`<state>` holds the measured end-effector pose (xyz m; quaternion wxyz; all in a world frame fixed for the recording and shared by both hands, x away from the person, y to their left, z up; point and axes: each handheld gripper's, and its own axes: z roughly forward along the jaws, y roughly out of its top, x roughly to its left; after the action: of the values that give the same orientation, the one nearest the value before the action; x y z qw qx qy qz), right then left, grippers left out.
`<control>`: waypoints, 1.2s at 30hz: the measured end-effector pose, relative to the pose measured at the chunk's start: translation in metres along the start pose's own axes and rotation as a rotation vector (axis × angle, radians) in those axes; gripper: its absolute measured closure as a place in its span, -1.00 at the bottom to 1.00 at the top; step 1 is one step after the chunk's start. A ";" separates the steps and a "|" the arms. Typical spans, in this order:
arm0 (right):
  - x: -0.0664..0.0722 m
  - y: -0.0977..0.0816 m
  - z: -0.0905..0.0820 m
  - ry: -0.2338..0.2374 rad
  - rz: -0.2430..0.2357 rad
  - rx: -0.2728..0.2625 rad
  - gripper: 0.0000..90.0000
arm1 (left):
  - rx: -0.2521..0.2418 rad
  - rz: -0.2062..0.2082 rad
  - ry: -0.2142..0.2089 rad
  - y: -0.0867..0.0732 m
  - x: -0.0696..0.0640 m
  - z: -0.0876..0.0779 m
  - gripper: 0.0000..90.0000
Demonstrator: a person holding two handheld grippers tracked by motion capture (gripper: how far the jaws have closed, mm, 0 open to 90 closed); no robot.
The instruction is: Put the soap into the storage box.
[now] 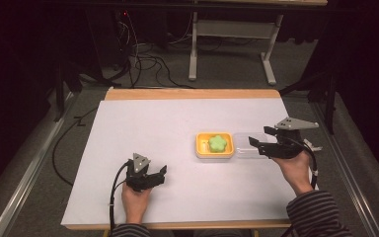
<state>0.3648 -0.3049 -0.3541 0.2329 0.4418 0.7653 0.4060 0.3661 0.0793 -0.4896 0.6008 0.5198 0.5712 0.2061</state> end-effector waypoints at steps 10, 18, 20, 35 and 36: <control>-0.003 -0.009 -0.014 0.000 0.027 -0.049 -0.34 | 0.004 -0.004 0.002 0.001 0.001 0.000 -0.56; 0.003 -0.020 -0.029 -0.017 0.027 -0.060 -0.34 | -0.014 0.002 -0.029 0.000 -0.001 -0.004 -0.58; 0.005 -0.025 -0.032 -0.024 0.035 -0.057 -0.33 | -0.022 -0.002 -0.035 0.001 -0.001 -0.005 -0.58; 0.008 -0.043 -0.043 -0.016 0.049 -0.094 -0.32 | -0.031 -0.005 -0.030 0.001 -0.001 -0.005 -0.58; 0.007 -0.045 -0.044 -0.016 0.047 -0.096 -0.32 | -0.031 -0.007 -0.030 0.001 0.000 -0.005 -0.58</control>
<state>0.3081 -0.3293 -0.3668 0.2502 0.4511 0.7326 0.4441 0.3617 0.0814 -0.4875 0.6179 0.5115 0.5608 0.2051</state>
